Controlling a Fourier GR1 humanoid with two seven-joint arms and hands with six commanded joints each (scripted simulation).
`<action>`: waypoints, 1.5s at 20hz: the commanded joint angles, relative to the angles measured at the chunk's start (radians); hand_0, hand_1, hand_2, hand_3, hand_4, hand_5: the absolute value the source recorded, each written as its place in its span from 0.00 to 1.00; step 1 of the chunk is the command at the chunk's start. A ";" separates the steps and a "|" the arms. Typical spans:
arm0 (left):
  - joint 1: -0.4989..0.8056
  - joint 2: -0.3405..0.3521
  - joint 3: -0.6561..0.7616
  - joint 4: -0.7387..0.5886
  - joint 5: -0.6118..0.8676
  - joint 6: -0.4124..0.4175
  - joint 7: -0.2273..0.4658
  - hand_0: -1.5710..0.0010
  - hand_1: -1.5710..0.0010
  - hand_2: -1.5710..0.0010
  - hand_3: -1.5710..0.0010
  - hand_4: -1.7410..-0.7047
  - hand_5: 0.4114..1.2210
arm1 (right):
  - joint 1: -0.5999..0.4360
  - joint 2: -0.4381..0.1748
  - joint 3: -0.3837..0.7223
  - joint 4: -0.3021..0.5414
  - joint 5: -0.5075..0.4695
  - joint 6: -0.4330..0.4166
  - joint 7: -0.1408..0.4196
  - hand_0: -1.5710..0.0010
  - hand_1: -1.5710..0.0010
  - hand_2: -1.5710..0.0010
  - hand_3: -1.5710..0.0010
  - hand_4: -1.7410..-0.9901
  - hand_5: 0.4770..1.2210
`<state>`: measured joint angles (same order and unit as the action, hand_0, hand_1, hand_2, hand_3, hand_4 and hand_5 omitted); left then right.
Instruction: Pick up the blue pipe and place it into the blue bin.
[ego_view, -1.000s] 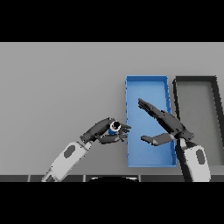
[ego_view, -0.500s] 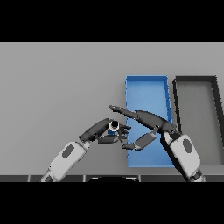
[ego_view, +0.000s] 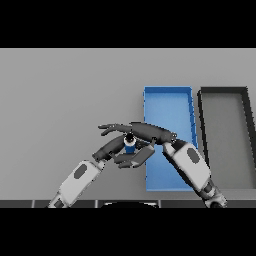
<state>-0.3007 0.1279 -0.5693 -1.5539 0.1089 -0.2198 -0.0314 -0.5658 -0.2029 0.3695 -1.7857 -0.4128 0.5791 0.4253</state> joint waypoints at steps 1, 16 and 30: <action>-0.001 0.000 -0.002 0.001 -0.005 -0.002 -0.008 0.00 0.00 0.00 0.18 0.17 1.00 | -0.014 0.006 0.007 0.009 -0.003 0.009 0.005 0.93 0.91 0.90 0.93 0.60 0.01; 0.018 -0.010 0.027 -0.026 -0.045 -0.031 0.040 0.00 0.00 0.00 0.02 0.01 1.00 | -0.054 0.013 0.074 0.039 -0.003 0.001 -0.172 0.04 0.04 0.04 0.05 0.37 0.89; 0.011 0.008 0.048 -0.012 -0.202 -0.078 0.003 0.91 0.92 0.92 0.92 0.83 0.46 | -0.076 -0.019 0.098 0.048 -0.038 -0.086 -0.130 0.00 0.00 0.00 0.00 0.34 1.00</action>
<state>-0.2902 0.1362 -0.5210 -1.5657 -0.0935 -0.2965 -0.0239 -0.6422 -0.2212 0.4681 -1.7371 -0.4522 0.4933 0.3015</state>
